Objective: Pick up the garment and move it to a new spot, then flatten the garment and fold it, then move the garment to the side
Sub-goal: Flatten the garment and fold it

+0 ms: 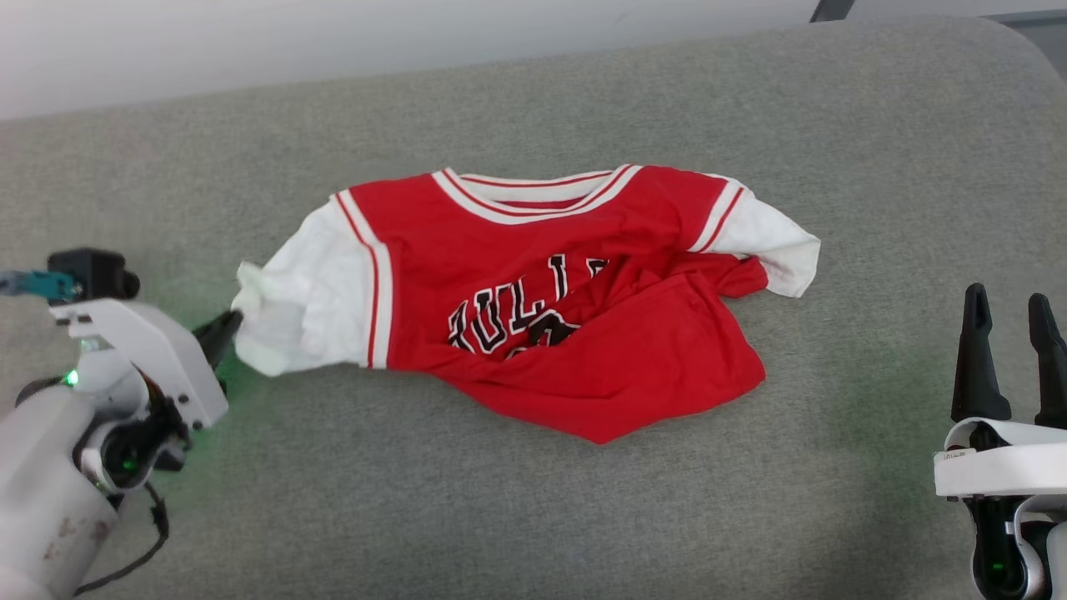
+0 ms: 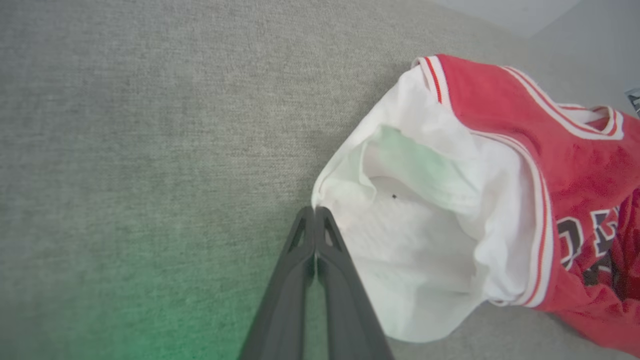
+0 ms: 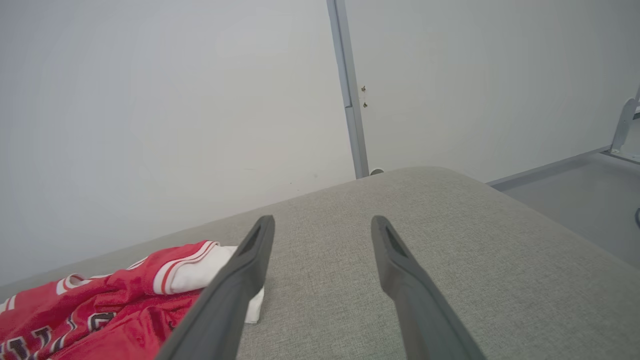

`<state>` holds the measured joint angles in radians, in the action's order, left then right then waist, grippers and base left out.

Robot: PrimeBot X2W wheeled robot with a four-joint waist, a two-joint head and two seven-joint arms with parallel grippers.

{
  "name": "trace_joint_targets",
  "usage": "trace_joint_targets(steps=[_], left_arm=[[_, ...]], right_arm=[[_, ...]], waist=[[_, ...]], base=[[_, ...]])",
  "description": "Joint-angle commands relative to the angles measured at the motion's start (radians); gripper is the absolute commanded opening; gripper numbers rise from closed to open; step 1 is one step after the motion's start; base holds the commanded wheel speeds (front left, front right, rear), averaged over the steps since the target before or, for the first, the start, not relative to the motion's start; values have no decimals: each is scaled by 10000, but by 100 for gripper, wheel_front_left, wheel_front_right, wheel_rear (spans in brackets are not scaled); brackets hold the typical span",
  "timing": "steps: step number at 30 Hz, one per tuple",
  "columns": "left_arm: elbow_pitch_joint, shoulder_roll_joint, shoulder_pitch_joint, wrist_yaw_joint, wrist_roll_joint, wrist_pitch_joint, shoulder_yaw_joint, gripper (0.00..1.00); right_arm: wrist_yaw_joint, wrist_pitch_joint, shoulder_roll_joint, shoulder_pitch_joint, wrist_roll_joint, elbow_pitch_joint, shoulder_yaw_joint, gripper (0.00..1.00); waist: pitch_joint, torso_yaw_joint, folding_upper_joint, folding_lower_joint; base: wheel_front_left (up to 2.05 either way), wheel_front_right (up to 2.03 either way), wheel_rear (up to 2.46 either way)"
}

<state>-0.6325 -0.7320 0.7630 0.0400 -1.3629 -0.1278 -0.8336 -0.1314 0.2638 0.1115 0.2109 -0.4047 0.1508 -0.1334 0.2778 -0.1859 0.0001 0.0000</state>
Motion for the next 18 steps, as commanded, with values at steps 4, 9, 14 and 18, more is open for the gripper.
trace_joint_targets(steps=[4,9,14,18], left_arm=[[-528,25,215,-315,913,303,-463,0],[-1023,391,359,-301,1240,711,-622,0],[-1483,577,352,-69,1508,1175,-723,58],[-1533,704,214,-102,1578,2087,-547,100]], right_arm=[[14,6,195,-32,61,5,91,100],[14,6,335,13,92,67,260,100],[14,6,522,21,89,191,513,100],[14,6,869,66,194,375,978,100]], waist=[[-30,179,-1,0],[-133,387,-1,0],[-249,525,-1,0],[-329,673,-1,0]], base=[[0,0,0],[0,0,0],[0,0,0],[0,0,0]])
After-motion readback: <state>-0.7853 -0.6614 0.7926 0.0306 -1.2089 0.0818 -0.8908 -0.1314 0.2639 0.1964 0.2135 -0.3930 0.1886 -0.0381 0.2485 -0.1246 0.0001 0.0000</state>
